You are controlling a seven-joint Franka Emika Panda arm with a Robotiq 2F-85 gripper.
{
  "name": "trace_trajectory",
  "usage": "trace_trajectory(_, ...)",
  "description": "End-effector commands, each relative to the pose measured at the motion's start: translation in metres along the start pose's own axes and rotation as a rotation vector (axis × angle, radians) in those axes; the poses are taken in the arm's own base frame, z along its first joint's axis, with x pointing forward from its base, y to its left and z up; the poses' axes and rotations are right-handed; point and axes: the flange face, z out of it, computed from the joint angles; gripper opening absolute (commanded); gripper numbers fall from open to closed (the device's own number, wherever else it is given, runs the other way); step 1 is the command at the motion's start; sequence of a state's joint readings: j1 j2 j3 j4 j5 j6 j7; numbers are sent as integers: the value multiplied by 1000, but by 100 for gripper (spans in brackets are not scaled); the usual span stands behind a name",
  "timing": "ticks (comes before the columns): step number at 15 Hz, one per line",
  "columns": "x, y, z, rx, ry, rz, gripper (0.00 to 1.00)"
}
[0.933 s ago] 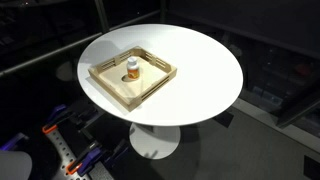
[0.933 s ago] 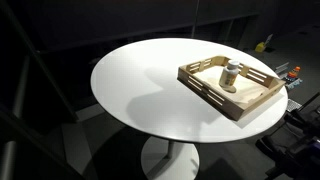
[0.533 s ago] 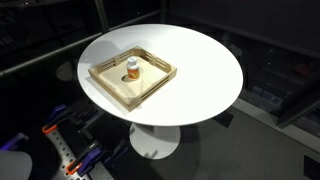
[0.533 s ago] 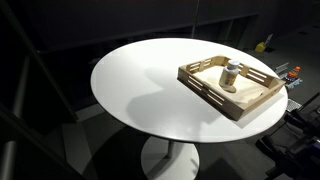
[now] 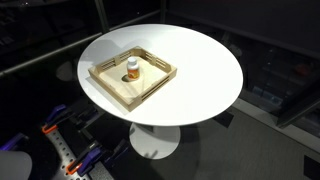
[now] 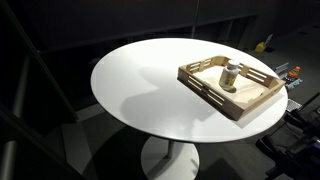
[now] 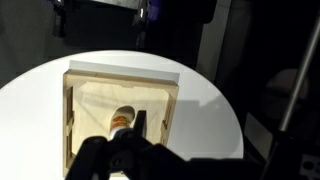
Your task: Place the bottle's lid on the tray
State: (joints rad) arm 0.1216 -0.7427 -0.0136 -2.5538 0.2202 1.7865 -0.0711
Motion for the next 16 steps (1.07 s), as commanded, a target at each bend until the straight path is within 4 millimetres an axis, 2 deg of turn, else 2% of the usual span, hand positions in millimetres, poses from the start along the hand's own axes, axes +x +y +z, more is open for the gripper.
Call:
trace_trajectory(1,37,-6,-1,-32,20,9,100)
trace_trajectory(6,87,-6,20,-94,42,17,100)
trace_trajectory(10,125,7,42,-138,28,30,100)
trace_trajectory(16,162,33,84,-222,-31,84,100)
